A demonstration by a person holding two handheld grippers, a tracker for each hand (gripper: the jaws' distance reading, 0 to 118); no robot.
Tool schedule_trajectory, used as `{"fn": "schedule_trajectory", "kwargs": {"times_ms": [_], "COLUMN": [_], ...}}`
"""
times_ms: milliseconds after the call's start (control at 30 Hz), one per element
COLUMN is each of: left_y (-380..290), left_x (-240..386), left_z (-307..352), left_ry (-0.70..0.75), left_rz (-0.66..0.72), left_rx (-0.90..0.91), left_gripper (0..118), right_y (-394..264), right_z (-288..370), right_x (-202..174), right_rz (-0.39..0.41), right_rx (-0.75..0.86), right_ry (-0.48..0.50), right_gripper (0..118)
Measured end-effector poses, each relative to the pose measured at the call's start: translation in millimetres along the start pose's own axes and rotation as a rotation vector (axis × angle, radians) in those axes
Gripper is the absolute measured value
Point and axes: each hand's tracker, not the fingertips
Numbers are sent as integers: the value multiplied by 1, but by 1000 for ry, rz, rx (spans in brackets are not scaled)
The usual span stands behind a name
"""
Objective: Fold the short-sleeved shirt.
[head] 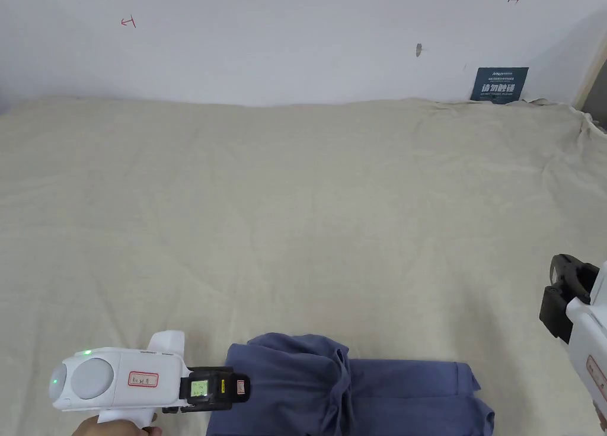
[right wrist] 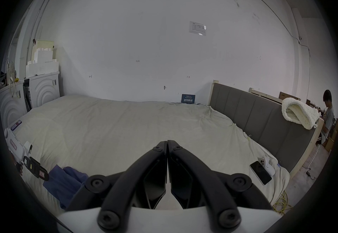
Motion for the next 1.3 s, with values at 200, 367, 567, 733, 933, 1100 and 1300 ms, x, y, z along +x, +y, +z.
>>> {"fn": "schedule_trajectory", "kwargs": {"times_ms": [200,367,567,733,933,1100,1300], "left_y": [8,14,14,13,17,21,20], "left_x": [-7,-1,11,26,32,21,-7], "left_z": [-22,-24,-33,-23,2,37,87], "left_ry": [-9,-23,6,40,58,120,230], "left_rz": [26,7,-49,-75,-89,-81,-43], "left_rx": [-49,-61,-84,-63,-34,-15,8], "left_gripper": [96,79,32,17,16,16,16], "right_y": [-2,-4,-5,-3,2,4,3], "right_z": [-2,-3,-4,-4,-4,-4,-5], "right_x": [0,1,2,4,7,7,2], "right_rz": [3,0,-5,-7,-8,-9,-12], "right_rx": [-10,-13,-15,-8,5,13,16], "right_ry": [1,-1,3,2,0,0,14], "right_gripper": [1,1,1,1,1,1,1]}}
